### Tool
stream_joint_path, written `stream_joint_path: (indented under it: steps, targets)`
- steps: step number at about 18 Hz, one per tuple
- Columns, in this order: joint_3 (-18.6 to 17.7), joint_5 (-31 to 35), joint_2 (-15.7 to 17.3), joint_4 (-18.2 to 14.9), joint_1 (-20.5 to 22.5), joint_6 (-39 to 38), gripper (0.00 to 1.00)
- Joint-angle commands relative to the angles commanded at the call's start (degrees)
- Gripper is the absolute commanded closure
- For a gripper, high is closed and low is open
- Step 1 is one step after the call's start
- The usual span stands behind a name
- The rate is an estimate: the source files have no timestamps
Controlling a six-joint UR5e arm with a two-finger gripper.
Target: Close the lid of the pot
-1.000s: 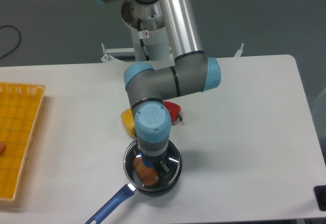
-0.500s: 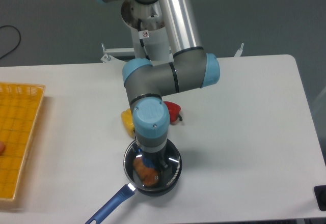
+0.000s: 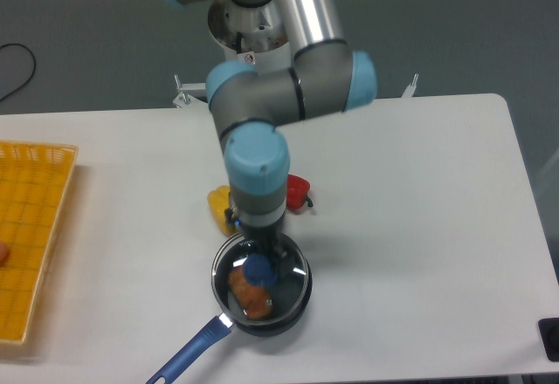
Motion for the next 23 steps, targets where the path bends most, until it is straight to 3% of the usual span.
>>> stream_joint_path:
  steps: [6,10,17,23]
  targets:
    - [-0.79,0.97,0.62,0.00,2.47,1.85,0.00]
    - [-1.85,1.41,2.64,-0.17,7.55,12.63,0.00]
    - [-0.88,3.51,3.08,-3.08,14.85,31.62,0.00]
    - [0.17,4.04,1.67,-3.51,20.21,39.90,0.00]
